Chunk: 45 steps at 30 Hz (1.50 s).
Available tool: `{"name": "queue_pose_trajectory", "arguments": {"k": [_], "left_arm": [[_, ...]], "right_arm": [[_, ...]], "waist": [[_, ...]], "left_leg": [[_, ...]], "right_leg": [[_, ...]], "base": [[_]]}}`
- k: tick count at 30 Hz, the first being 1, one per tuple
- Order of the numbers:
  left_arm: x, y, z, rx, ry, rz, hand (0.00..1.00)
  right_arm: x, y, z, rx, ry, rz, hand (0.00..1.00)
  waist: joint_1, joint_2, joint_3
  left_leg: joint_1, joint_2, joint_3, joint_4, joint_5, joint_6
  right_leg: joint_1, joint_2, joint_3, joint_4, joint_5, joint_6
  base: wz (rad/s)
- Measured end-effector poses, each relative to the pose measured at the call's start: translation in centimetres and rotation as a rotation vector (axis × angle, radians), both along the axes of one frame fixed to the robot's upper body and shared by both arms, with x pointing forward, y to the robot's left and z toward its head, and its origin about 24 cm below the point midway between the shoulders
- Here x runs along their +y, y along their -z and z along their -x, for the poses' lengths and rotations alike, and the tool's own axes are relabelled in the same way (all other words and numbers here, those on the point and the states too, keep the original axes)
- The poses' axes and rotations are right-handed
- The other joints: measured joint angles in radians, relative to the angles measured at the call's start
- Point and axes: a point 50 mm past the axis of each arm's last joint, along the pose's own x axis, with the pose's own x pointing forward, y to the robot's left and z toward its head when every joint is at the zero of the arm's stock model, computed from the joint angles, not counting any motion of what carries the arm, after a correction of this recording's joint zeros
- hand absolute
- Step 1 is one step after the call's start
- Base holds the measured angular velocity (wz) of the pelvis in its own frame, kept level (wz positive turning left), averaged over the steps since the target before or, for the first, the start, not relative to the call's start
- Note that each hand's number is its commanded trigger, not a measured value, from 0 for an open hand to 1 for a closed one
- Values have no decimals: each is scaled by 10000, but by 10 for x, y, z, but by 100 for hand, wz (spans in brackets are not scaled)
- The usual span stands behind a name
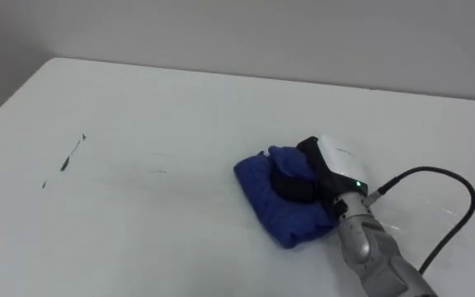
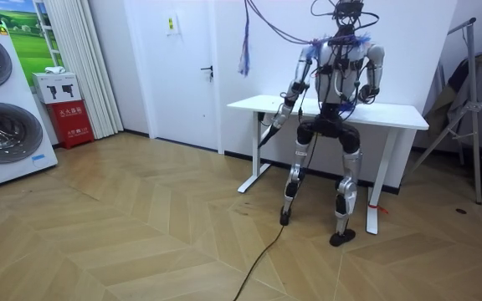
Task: Wipe table
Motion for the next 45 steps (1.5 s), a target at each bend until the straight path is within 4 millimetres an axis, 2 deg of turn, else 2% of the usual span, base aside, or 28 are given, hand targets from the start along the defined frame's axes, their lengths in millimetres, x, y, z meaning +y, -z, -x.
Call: {"name": "queue_pose_trajectory", "arguments": {"k": [3, 4, 5, 6, 7, 9, 14, 21, 30, 33, 35, 37, 38, 41, 45], "left_arm": [[-1, -3, -19, -717, -22, -101, 0], [-2, -3, -21, -805, -31, -62, 0], [-5, -2, -24, -861, 91, 7, 0], [-7, -2, -27, -915, 192, 47, 0], [-7, -2, -28, -933, 226, 49, 0], [-7, -3, -28, -949, 234, 38, 0], [-10, -1, -19, -764, 132, 130, 0], [-9, 0, -4, -447, 26, 121, 0], [-10, -1, -9, -705, 92, 191, 0], [-8, -1, -8, -794, -5, 183, 0], [-7, -1, -5, -820, -138, 254, 0], [-5, -1, -1, -745, -247, 291, 0], [-3, -1, 3, -649, -298, 254, 0], [2, -1, 11, -426, -310, 126, 0], [6, 0, 15, -348, -356, 82, 0]], "right_arm": [[5, 2, 1, 52, -38, -173, 100], [6, 3, 2, 83, -15, -258, 88], [8, 3, 3, 91, 19, -370, 60], [8, 4, 4, 68, 57, -420, 45], [7, 4, 5, 51, 75, -430, 1], [6, 5, 8, 49, 143, -459, 0], [-4, 7, 15, -65, 596, -407, 0], [-9, 8, 18, 116, 495, -111, 0], [-14, 4, 23, 257, 447, 133, 0], [-21, -4, 25, 18, 569, 203, 0], [-31, -13, 26, -341, 906, 183, 0], [-41, -21, 26, -662, 1267, 203, 0], [-49, -28, 27, -942, 1434, 212, 0], [-62, -47, 25, -1721, 1712, 209, 0], [-74, -63, 23, -2469, 2138, 199, 0]], "waist": [[-122, -227, 60], [-155, -259, 52], [-199, -272, 48], [-271, -271, 48], [-344, -270, 48], [-590, -274, 35], [-635, -203, 13], [-685, -356, -80], [-799, -409, -60], [-835, -423, -50], [-978, -442, -41], [-1050, -491, -70], [-1115, -494, -37], [-1319, -544, -11], [-1439, -730, 21]], "left_leg": [[27, -19, -10, -47, 0, 1], [34, -32, -11, -55, -1, 2], [58, -55, -5, -85, -6, 11], [68, -88, -36, -135, -3, 20], [66, -106, -73, -145, -1, 25], [25, -176, -356, -154, -3, 35], [93, -191, -458, -226, 0, 37], [207, -217, -475, -316, 4, 41], [337, -240, -509, -355, 4, 42], [327, -247, -504, -356, 4, 42], [326, -247, -501, -359, 4, 42], [321, -248, -448, -365, 3, 42], [329, -252, -444, -365, 3, 43], [347, -256, -442, -366, 4, 44], [371, -267, -416, -364, 5, 45]], "right_leg": [[231, 39, -15, -211, 80, 40], [258, 41, -14, -262, 99, 55], [309, 59, -3, -380, 170, 79], [360, 63, -30, -502, 226, 100], [389, 63, -64, -546, 242, 106], [465, 71, -135, -682, 242, 112], [575, 96, -201, -746, 241, 116], [678, 99, -188, -870, 252, 140], [817, 103, 29, -885, 249, 144], [799, 103, 61, -879, 248, 146], [786, 103, 122, -879, 241, 157], [774, 107, 302, -866, 237, 163], [787, 107, 368, -866, 239, 164], [814, 109, 476, -867, 239, 164], [795, 110, 591, -867, 239, 164]], "base": [[1], [0], [0], [0], [19], [28], [6], [1], [0], [-1], [-2], [-7], [-3], [-1], [-1]]}}
